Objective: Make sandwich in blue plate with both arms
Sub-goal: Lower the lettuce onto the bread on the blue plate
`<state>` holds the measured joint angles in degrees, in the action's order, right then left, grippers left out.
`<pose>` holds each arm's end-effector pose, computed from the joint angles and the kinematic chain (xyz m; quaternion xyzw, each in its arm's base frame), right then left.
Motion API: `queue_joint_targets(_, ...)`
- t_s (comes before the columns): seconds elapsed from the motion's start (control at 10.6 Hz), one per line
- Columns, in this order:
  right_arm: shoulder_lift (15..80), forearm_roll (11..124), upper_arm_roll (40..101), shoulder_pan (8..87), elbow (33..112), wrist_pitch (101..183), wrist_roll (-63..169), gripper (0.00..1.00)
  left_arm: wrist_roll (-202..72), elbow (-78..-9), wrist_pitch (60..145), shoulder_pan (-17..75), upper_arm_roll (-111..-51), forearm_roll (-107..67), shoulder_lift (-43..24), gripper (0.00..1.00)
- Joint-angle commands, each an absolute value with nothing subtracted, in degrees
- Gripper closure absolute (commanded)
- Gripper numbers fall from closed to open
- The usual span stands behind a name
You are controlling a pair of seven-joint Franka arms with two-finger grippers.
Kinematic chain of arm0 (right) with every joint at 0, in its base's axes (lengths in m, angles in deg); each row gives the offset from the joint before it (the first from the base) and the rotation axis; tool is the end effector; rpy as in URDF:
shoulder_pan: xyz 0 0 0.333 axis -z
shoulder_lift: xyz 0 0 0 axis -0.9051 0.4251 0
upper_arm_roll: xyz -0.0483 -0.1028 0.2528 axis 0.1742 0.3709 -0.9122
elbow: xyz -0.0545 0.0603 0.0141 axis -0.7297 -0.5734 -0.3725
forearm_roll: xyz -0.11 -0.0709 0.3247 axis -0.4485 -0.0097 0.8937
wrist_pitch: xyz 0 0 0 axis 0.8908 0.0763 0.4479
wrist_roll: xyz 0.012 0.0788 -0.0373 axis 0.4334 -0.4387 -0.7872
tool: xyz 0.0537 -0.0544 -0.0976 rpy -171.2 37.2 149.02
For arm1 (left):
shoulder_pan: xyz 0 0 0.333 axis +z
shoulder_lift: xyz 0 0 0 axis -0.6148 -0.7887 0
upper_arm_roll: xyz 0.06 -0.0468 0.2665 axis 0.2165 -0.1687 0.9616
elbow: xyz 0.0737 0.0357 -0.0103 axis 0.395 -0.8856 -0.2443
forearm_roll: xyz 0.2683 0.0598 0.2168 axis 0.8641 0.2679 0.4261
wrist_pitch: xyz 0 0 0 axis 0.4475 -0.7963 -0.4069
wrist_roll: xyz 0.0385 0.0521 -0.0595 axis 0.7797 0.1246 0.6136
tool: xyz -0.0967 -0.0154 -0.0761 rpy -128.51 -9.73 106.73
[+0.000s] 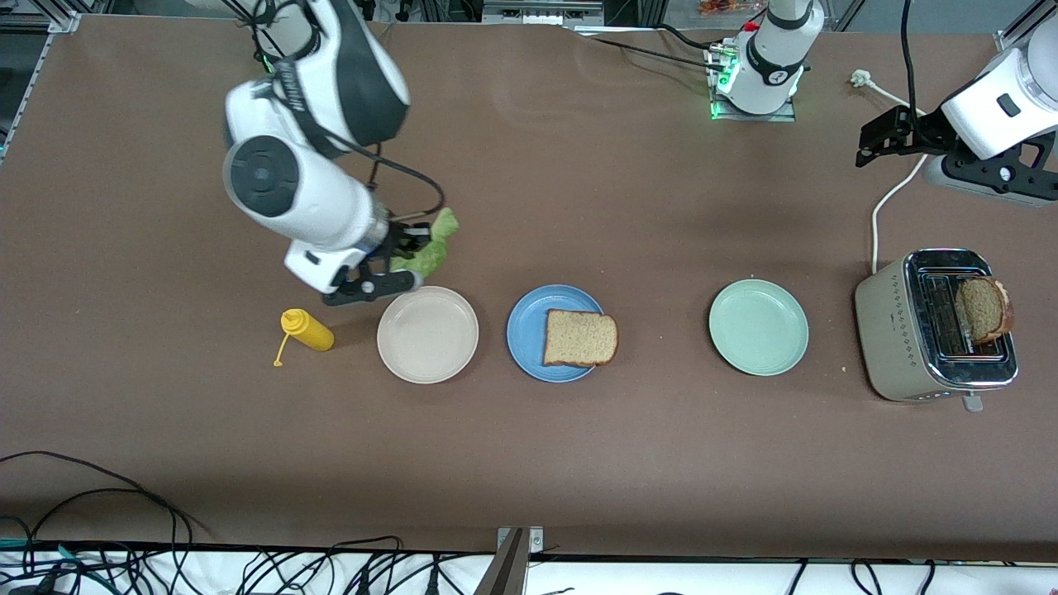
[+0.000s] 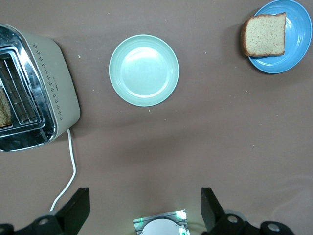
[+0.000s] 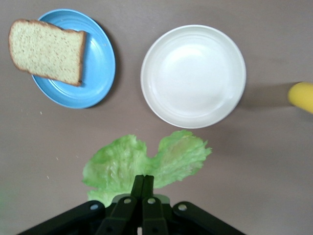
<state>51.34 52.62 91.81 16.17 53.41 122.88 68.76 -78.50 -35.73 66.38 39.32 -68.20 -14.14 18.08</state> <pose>0.5311 0.3106 0.4088 -0.9908 -0.0806 0.0889 0.0627 0.4776 -0.0409 0.5584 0.9915 -0.0982 -0.0805 0.0274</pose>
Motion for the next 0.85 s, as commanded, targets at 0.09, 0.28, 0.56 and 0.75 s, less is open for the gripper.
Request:
queue_joint_targets(0.09, 67.3, 58.3, 94.6, 9.5, 36.2, 123.0, 87.8, 1.00, -78.5, -33.5, 64.9, 39.4, -68.3, -13.9, 17.1, 0.00)
queue_joint_targets(0.28, 71.2, 61.3, 94.1, 8.3, 33.7, 128.9, 95.5, 1.00, -78.5, -33.5, 65.0, 39.4, -68.3, -13.9, 17.1, 0.00)
queue_joint_targets(0.56, 76.1, 66.2, 93.9, 7.4, 32.0, 137.1, 102.8, 1.00, -78.5, -33.5, 64.9, 39.4, -68.2, -13.9, 17.1, 0.00)
queue_joint_targets(0.75, 80.5, 67.5, 93.8, 7.4, 28.9, 143.0, 105.5, 1.00, -78.5, -33.5, 64.9, 39.4, -68.2, -13.9, 17.1, 0.00)
